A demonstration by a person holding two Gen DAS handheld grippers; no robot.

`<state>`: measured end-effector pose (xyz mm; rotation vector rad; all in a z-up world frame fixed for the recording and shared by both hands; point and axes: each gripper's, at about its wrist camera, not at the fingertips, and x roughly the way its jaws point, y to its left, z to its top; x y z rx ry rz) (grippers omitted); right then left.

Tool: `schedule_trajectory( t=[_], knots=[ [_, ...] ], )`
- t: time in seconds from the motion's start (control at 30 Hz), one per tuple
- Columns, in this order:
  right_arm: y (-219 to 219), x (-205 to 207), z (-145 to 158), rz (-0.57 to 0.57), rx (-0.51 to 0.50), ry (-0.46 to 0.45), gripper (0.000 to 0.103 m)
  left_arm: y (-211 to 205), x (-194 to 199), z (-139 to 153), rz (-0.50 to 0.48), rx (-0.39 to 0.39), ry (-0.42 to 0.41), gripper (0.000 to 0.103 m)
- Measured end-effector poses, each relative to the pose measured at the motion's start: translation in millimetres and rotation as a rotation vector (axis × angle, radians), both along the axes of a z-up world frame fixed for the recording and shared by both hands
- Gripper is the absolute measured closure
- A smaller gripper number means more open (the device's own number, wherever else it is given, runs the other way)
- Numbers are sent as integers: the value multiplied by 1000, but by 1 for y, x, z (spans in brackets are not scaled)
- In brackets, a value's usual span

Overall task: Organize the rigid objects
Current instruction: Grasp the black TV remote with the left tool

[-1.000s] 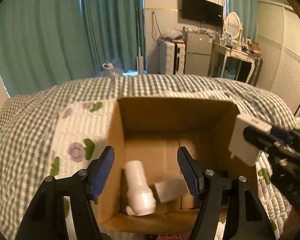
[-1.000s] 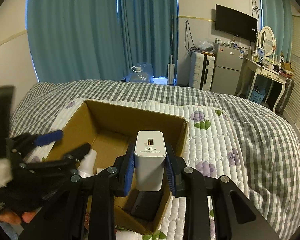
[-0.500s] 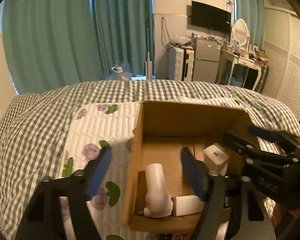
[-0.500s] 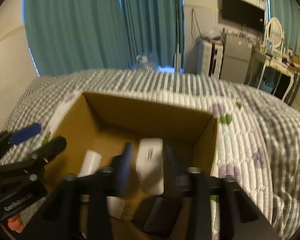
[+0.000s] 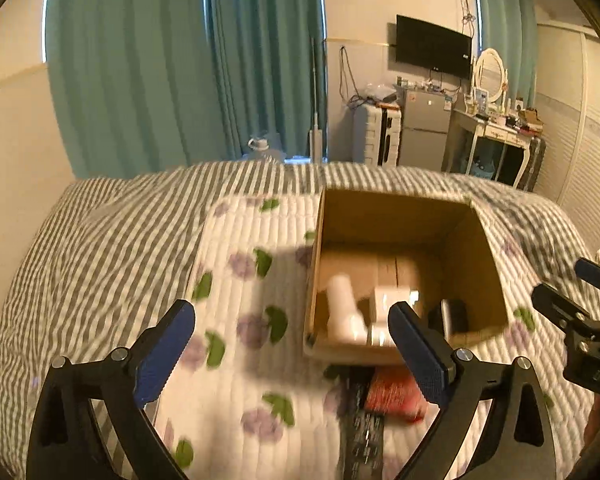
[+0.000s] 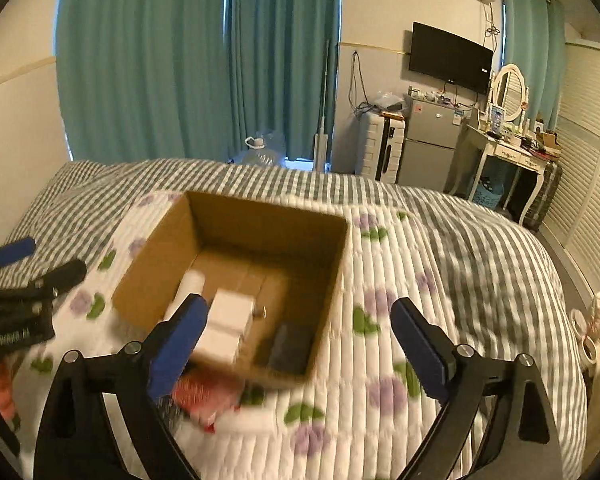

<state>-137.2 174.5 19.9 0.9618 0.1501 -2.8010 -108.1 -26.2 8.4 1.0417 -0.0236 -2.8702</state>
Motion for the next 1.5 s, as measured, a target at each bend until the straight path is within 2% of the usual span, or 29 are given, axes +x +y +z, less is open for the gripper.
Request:
schedule_trajectory(
  t=[0.2, 0.33, 0.4, 0.67, 0.73, 0.8, 0.83, 0.93, 1.0, 1.07, 1.1, 1.33, 1.43, 1.5],
  knots=[
    [6, 28, -45, -5, -30, -75, 7, 9, 26, -46, -4, -37, -73, 4],
    [8, 32, -78, -17, -22, -97, 7, 15, 33, -80, -44, -20, -122, 4],
    [11, 28, -93, -29, -40, -137, 7, 16, 34, -94, -51, -1, -146, 4],
    [28, 16, -114, -66, -100, -218, 7, 36, 23, -135, -98, 30, -242, 4],
    [27, 14, -115, -66, -100, -228, 7, 42, 18, -143, -112, 14, -262, 6],
    [26, 14, -117, -65, -92, -233, 7, 50, 12, -150, -122, -24, -278, 16],
    [24, 14, -118, -64, -88, -234, 7, 54, 9, -154, -131, -40, -289, 28],
    [22, 15, -118, -61, -78, -229, 7, 59, 3, -165, -157, -25, -321, 37],
    [20, 15, -119, -57, -69, -230, 7, 62, 1, -168, -168, -30, -319, 44],
    [16, 15, -121, -47, -56, -234, 7, 63, 1, -168, -179, -22, -316, 58],
    [15, 15, -121, -42, -49, -234, 7, 63, 3, -166, -181, -24, -308, 61],
    [0, 18, -125, 35, -25, -234, 7, 38, 37, -149, -141, 57, -275, 61],
    [-12, 18, -129, 84, -8, -244, 7, 23, 51, -133, -112, 94, -229, 61],
    [-22, 16, -135, 106, 20, -261, 7, 18, 56, -123, -90, 91, -193, 61]
  ],
)
